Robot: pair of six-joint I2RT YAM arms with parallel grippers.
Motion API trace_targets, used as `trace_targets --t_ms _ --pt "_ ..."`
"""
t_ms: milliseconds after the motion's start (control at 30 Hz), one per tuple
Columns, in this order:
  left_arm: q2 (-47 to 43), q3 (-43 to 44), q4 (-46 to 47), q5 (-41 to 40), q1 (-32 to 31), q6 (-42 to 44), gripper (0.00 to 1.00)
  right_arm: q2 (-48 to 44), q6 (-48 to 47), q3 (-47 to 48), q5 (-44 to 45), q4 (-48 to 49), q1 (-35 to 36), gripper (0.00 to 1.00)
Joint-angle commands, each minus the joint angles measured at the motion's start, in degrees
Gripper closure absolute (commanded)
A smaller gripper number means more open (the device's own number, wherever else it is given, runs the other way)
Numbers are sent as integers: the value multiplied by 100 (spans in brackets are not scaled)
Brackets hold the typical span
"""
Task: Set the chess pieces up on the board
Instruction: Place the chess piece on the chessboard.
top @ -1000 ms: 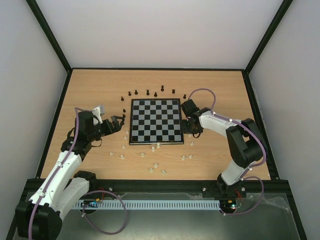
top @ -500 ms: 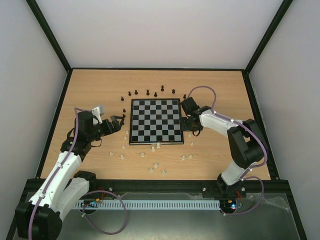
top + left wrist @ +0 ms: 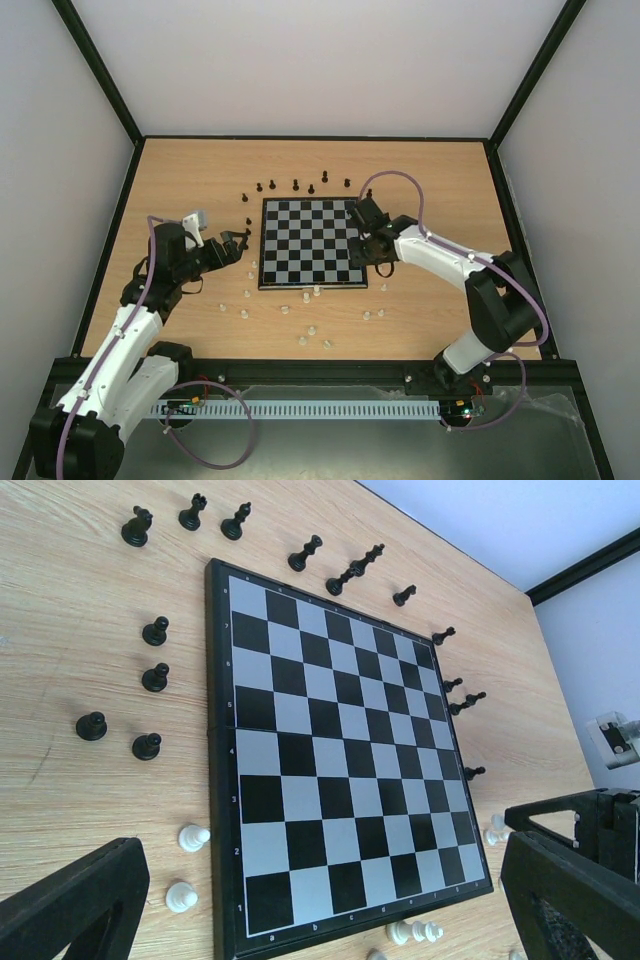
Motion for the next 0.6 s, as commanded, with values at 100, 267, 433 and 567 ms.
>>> trace_targets --t_ms 100,267,433,567 --pt "-44 -30 -69 -32 -24 -20 0 253 76 347 -49 -392 329 95" --pt "-44 -44 -63 -30 -24 -4 0 473 94 409 48 -370 355 94" --pt "-35 -47 -44 2 -24 -3 0 643 96 456 90 -348 362 94" --pt "-43 -51 -42 10 -16 -5 0 754 98 492 76 -337 361 93"
